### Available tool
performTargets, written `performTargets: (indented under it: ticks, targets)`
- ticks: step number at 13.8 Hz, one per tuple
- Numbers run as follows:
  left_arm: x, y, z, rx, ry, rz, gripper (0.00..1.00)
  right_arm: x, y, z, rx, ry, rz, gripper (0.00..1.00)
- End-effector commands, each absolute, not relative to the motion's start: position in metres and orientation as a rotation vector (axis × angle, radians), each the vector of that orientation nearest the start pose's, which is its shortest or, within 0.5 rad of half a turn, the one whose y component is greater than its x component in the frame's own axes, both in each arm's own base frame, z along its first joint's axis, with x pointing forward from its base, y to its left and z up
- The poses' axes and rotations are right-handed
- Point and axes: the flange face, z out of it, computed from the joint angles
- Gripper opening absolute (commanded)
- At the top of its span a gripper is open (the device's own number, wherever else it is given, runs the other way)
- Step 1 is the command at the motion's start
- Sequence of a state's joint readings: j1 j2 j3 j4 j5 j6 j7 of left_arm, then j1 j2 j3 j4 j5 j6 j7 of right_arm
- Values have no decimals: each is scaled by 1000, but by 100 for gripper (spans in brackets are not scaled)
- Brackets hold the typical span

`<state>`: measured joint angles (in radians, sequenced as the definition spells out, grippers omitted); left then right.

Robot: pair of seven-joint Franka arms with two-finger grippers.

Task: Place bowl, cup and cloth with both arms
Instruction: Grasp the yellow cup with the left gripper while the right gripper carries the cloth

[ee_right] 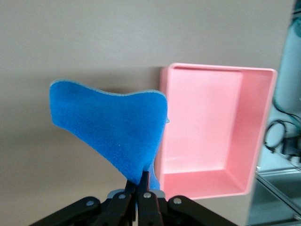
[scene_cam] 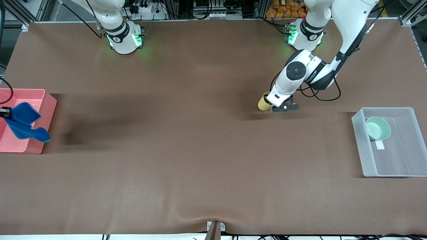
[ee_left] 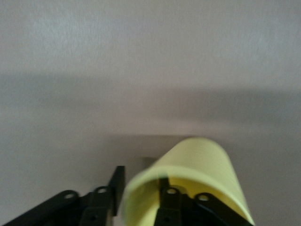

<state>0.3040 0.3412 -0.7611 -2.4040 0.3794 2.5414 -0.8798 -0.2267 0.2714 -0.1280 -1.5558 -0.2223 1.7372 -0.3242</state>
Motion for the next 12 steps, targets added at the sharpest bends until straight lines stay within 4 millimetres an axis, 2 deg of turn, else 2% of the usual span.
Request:
performTargets:
  ticks: [1,4,5,6,8,9,12]
  targets:
    - [459,-232,228,-3114,-275,26,0,579,-269,505,-3376,-97,304,0]
    - [496,-228,263,-3039,-337,60,0,567,-301,519,-3416,-157,324,0]
    - [507,-223,276,-3022,-368,71,0,564,-309,520,-3432,-185,349,0]
    - [518,-209,286,-3014,-401,90,0,559,-320,517,-3434,-213,382,0]
    - [544,-176,310,-3021,-399,83,0,553,-341,514,-3439,-237,373,0]
    - [557,-157,321,-3037,-437,71,0,551,-344,515,-3445,-226,374,0]
    - [595,-58,356,-3062,-386,21,0,550,-348,512,-3457,-206,399,0]
